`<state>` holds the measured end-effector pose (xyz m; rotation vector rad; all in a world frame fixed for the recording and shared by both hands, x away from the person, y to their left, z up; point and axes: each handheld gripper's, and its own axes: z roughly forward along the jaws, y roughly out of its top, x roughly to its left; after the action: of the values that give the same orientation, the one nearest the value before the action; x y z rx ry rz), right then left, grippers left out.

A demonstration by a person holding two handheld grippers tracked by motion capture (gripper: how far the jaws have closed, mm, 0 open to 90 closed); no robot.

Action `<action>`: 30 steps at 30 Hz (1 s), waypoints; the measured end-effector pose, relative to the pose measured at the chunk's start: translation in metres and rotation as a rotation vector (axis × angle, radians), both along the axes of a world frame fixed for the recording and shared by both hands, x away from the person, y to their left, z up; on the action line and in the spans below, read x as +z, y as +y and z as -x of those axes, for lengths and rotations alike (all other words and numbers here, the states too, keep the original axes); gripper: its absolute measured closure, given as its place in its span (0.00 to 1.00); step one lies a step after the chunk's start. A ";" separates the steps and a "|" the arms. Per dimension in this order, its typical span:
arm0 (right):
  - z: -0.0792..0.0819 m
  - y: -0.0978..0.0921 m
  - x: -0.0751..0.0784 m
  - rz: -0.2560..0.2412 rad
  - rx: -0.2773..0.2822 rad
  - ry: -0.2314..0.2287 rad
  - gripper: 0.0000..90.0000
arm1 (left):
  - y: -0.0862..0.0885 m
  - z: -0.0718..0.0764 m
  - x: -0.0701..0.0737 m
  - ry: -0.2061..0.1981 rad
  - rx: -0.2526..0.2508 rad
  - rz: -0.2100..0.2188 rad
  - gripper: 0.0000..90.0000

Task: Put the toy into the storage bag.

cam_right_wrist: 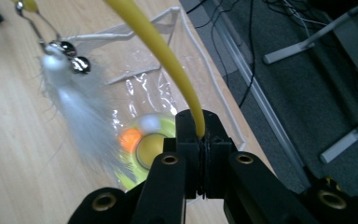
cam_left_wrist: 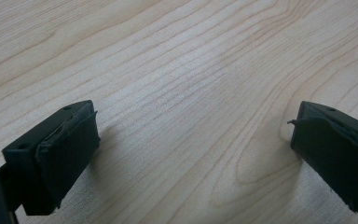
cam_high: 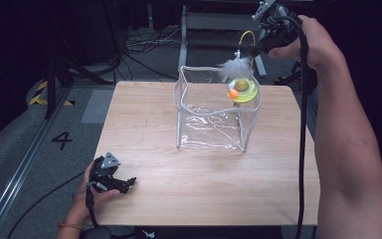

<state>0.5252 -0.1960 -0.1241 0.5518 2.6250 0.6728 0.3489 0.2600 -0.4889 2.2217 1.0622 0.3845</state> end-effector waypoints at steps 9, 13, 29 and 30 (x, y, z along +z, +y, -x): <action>-0.016 -0.002 -0.023 -0.018 -0.023 0.030 0.98 | 0.000 0.000 0.000 0.000 0.000 0.000 0.01; -0.020 0.003 -0.038 -0.007 -0.010 0.056 0.98 | 0.000 0.000 0.000 0.003 -0.004 0.000 0.01; -0.023 0.019 -0.105 0.072 0.026 0.158 0.98 | 0.000 0.000 0.000 0.002 0.003 0.006 0.01; -0.023 0.019 -0.108 0.074 0.027 0.159 0.98 | 0.000 0.000 0.000 0.003 0.003 0.006 0.01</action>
<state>0.5485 -0.1770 -0.2317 0.5702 2.7971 0.5582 0.3487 0.2597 -0.4891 2.2165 1.0666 0.3796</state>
